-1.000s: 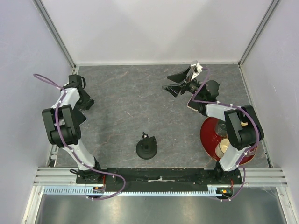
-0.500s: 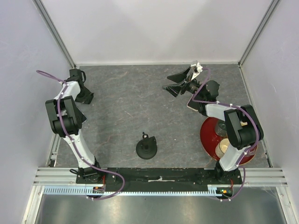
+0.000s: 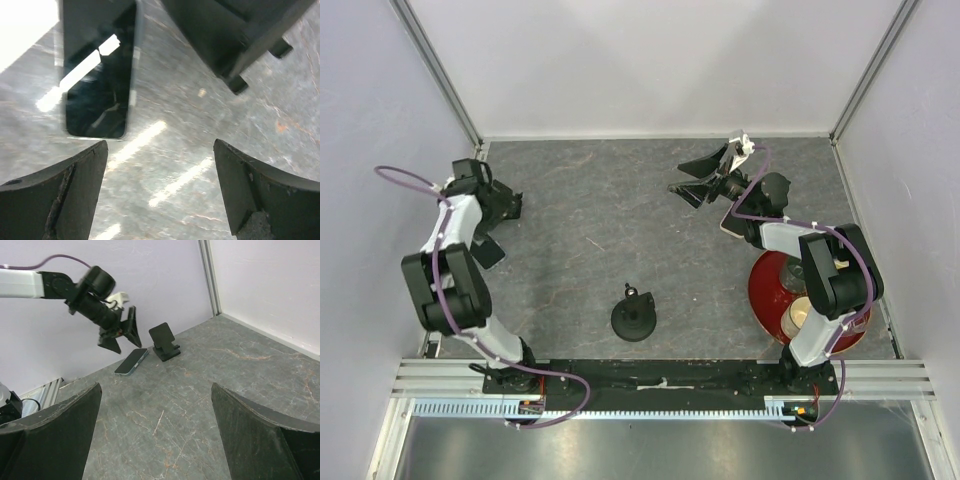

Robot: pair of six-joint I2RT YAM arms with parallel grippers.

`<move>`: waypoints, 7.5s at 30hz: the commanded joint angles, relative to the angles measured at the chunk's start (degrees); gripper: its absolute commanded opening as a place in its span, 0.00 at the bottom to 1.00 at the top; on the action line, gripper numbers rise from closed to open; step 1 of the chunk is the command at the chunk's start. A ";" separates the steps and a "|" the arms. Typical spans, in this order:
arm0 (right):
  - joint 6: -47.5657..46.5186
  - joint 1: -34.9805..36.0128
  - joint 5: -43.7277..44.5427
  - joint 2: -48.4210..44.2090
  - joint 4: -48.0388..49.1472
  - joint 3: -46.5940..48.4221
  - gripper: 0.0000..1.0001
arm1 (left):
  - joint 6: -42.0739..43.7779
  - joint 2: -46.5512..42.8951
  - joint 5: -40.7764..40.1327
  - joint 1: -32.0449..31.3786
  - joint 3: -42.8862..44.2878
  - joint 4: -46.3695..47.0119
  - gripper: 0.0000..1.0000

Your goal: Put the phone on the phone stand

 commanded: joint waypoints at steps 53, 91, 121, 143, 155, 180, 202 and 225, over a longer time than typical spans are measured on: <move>-27.37 17.38 26.60 1.03 -48.47 17.97 0.98 | 0.26 -4.74 8.15 7.65 -11.84 2.63 0.02; -6.36 40.34 35.23 23.09 -36.01 36.17 0.76 | -16.96 -39.57 31.79 3.34 -28.11 19.78 0.02; 31.76 20.75 7.47 19.31 14.16 23.25 0.00 | -11.08 -50.83 43.90 -6.68 -28.73 35.32 0.91; 39.95 20.65 1.74 16.15 24.20 24.22 0.00 | -4.67 -43.09 49.55 -6.68 -23.98 44.31 0.79; 36.88 20.57 2.01 13.42 22.09 22.28 0.00 | -4.93 -51.89 36.28 -6.59 -26.88 37.97 0.85; 39.60 21.53 -0.63 14.30 26.48 23.69 0.00 | -16.53 -43.97 56.67 -6.59 -32.51 67.76 0.55; -0.62 22.59 21.05 -2.48 -31.05 17.18 0.92 | 7.45 -50.47 32.17 -6.59 -19.32 28.40 0.02; -18.67 19.34 62.30 -3.37 -56.22 16.74 0.98 | 25.72 -37.21 25.11 -3.52 -18.53 40.59 0.02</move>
